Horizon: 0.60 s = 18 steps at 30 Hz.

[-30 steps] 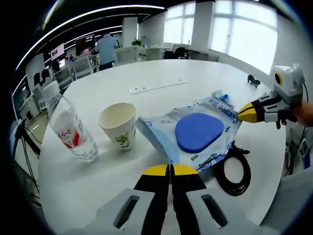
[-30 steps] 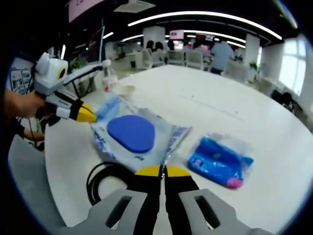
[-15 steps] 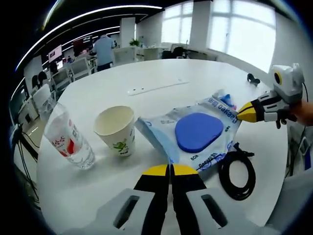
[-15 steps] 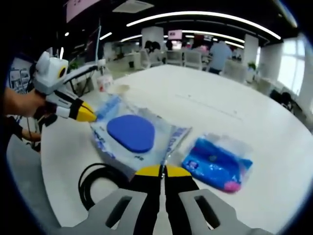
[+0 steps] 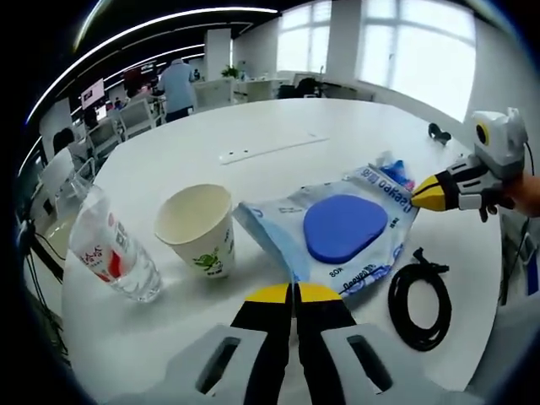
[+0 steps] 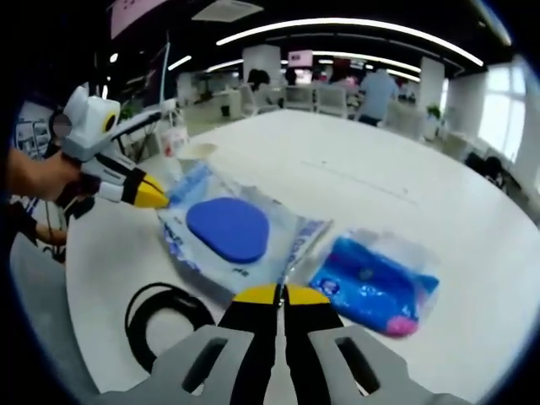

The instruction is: Arrange the tabletop items into an orderly group along one side of the table until the central work area is clear of visible clutter.

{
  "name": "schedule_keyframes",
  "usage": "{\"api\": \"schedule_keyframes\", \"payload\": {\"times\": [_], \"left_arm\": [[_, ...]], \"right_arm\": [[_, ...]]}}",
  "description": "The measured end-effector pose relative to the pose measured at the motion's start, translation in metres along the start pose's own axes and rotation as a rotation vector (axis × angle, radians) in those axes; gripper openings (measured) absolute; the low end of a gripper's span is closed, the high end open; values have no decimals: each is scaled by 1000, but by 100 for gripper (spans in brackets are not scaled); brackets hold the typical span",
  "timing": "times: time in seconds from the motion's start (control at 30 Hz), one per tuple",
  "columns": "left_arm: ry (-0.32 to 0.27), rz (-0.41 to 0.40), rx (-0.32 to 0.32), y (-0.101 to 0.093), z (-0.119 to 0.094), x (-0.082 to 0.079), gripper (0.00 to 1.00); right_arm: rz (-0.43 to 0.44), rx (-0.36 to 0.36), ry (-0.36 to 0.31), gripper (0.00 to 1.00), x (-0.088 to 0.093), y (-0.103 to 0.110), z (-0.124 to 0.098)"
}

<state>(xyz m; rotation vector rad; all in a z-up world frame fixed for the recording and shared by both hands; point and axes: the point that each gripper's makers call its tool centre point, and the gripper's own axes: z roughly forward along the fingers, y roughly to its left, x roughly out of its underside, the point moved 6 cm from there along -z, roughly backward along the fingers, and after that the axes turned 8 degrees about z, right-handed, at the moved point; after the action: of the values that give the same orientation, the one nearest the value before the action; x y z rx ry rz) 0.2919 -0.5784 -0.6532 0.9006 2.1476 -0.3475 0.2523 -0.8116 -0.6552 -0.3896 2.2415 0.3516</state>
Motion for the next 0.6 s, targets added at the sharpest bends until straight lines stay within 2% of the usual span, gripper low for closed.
{"api": "schedule_keyframes", "payload": {"times": [0.6], "left_arm": [[-7,-1,-10,9,20,-9,0]], "right_arm": [[24,25,-10,0,-3,-10,12]]}}
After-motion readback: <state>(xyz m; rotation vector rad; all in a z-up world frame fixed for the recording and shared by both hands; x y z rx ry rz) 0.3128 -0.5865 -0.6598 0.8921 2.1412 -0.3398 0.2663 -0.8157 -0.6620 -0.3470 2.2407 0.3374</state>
